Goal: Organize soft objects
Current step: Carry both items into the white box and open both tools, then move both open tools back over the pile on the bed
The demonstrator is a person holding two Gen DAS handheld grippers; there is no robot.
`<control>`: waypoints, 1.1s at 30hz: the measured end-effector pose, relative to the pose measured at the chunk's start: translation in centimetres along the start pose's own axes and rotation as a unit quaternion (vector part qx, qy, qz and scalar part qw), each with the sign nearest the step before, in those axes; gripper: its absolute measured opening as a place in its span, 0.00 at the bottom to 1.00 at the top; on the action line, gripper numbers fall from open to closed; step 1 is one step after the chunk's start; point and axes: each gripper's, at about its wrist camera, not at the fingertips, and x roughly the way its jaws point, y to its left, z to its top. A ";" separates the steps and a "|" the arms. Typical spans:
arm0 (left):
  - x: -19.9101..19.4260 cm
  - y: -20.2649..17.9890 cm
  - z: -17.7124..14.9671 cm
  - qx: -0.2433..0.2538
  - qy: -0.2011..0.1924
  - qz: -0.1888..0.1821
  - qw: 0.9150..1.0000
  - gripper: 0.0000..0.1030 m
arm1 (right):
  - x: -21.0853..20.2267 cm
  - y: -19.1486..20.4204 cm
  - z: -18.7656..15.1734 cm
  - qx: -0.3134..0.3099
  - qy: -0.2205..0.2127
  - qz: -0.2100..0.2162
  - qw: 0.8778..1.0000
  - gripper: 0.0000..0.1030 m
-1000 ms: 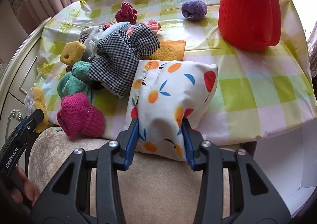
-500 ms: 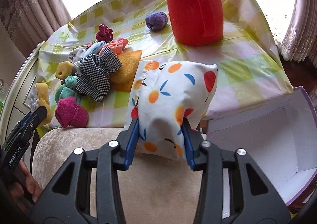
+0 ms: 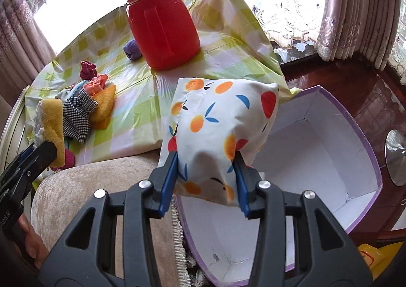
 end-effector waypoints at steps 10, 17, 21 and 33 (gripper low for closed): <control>2.6 -4.7 0.2 0.040 0.031 -0.054 0.997 0.78 | -2.5 -3.4 0.5 0.019 -0.059 -0.066 0.996 0.81; 2.3 -3.3 0.2 0.015 0.023 -0.019 0.999 0.83 | -2.9 -2.5 0.5 -0.050 -0.114 -0.072 0.990 0.85; 1.8 -2.6 -0.1 0.014 0.017 -0.010 1.000 0.88 | -3.0 -2.6 0.4 -0.028 -0.111 -0.012 0.993 0.85; -2.1 4.0 -2.0 -0.062 0.013 0.055 0.996 0.88 | -2.4 1.8 -0.4 -0.053 -0.079 0.044 0.994 0.85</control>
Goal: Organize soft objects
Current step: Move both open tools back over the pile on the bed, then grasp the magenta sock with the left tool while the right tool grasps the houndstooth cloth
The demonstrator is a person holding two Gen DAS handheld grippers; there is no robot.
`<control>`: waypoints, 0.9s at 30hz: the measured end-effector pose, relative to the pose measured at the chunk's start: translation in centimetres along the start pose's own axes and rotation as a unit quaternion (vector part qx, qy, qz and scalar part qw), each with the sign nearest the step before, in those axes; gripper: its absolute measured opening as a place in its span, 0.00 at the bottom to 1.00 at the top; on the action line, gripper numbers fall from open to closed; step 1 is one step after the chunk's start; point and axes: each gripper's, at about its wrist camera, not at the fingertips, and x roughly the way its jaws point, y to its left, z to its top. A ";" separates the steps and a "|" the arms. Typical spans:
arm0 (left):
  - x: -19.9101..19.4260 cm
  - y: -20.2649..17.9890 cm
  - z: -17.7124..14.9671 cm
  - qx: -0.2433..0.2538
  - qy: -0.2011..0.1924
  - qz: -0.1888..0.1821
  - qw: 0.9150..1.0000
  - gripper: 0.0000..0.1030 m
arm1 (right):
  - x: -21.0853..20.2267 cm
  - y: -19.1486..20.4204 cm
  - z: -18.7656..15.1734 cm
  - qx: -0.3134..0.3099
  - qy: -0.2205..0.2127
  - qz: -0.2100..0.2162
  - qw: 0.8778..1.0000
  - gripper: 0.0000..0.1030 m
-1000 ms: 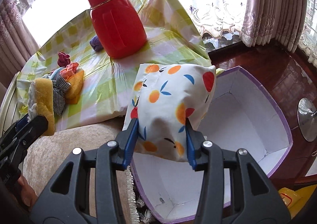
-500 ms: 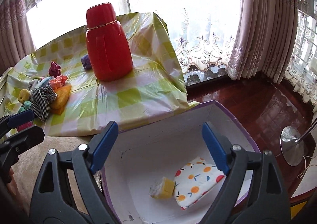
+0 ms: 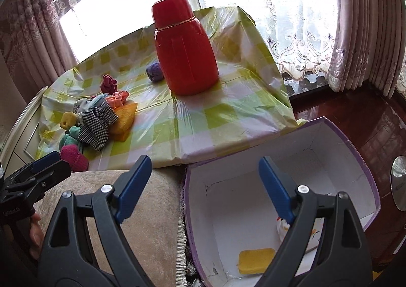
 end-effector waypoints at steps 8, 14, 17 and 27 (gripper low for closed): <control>-2.0 6.8 -0.9 -0.088 -0.021 0.033 0.995 0.82 | 1.9 5.0 -0.5 -0.041 0.030 0.030 0.998 0.85; -1.8 12.0 -1.7 -0.165 -0.012 0.051 0.985 0.77 | 3.8 9.0 -0.8 -0.081 0.053 0.043 0.994 0.85; -1.2 14.0 -2.1 -0.192 -0.003 0.059 0.980 0.75 | 4.8 10.6 -0.8 -0.099 0.063 0.051 0.992 0.85; 2.2 17.2 -1.8 -0.231 0.032 0.044 0.971 0.63 | 9.0 15.9 1.0 -0.149 0.085 0.058 0.983 0.85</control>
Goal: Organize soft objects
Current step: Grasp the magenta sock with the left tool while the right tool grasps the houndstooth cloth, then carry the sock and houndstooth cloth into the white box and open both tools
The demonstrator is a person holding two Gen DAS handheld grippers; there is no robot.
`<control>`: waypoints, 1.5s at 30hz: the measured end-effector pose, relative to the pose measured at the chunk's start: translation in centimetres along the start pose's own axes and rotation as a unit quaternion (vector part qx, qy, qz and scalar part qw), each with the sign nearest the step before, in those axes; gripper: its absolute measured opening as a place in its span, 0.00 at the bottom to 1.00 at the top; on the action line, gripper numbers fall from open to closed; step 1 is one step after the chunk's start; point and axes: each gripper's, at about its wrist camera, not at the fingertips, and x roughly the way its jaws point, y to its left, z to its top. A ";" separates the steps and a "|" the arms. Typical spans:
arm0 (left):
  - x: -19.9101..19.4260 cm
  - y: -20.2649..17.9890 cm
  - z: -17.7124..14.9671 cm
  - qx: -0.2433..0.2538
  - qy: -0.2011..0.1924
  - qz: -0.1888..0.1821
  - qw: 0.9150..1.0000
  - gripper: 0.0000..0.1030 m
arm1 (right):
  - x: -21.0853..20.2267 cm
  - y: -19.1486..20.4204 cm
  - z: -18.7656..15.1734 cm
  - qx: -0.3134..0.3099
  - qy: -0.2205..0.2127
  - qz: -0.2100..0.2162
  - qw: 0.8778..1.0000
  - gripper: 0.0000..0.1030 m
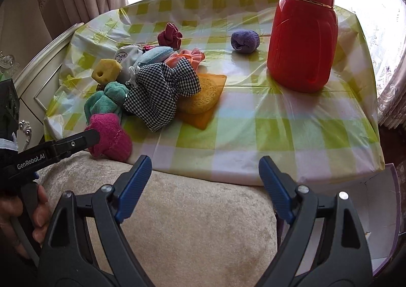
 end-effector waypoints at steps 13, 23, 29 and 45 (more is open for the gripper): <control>2.7 2.4 1.0 -0.050 0.027 -0.035 0.998 0.41 | 5.3 3.8 4.7 -0.025 0.009 0.018 0.999 0.85; 3.1 2.5 0.8 -0.050 0.028 -0.048 0.997 0.36 | 8.8 5.3 8.1 0.042 0.011 0.070 0.997 0.85; 3.2 2.5 0.7 -0.048 0.027 -0.052 0.997 0.36 | 10.5 6.0 9.6 0.077 0.009 0.056 0.995 0.87; 2.2 1.8 0.4 -0.029 0.006 -0.055 0.998 0.25 | 9.1 4.2 8.1 0.066 -0.012 0.037 0.997 0.19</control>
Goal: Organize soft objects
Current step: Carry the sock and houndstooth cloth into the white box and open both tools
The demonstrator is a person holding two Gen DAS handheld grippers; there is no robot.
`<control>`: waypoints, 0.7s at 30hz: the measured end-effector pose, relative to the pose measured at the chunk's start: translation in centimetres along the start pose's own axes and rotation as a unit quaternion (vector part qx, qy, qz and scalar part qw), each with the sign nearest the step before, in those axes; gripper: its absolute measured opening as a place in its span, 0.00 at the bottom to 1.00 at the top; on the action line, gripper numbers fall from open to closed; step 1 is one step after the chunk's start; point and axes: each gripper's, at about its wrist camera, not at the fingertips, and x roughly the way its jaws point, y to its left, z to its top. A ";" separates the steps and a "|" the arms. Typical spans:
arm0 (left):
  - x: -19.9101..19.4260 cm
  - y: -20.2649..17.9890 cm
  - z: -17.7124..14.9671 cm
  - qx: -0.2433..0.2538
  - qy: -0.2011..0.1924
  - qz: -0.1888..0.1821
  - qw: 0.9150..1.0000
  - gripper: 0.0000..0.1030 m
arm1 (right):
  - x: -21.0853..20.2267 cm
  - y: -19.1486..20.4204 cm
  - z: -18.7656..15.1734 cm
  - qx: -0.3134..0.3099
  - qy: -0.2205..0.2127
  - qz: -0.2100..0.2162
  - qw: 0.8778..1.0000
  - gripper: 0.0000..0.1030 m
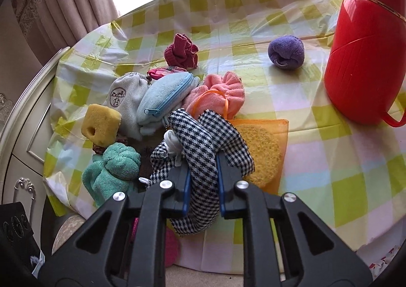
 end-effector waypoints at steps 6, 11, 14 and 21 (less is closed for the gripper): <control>-1.2 -1.5 -0.2 0.027 -0.022 0.011 0.999 0.25 | -3.1 -1.9 -1.0 0.011 -0.018 0.008 1.000 0.19; -2.1 -3.0 -0.4 0.046 -0.038 0.013 0.998 0.25 | -5.7 -4.1 -2.2 0.032 -0.027 0.013 0.999 0.19; -2.4 -4.0 -0.6 0.057 -0.043 0.005 0.997 0.25 | -7.5 -5.3 -2.9 0.040 -0.033 0.014 0.999 0.19; -2.6 -7.6 -1.4 0.098 -0.043 -0.025 0.994 0.25 | -11.4 -9.1 -5.2 0.065 -0.042 0.002 0.997 0.19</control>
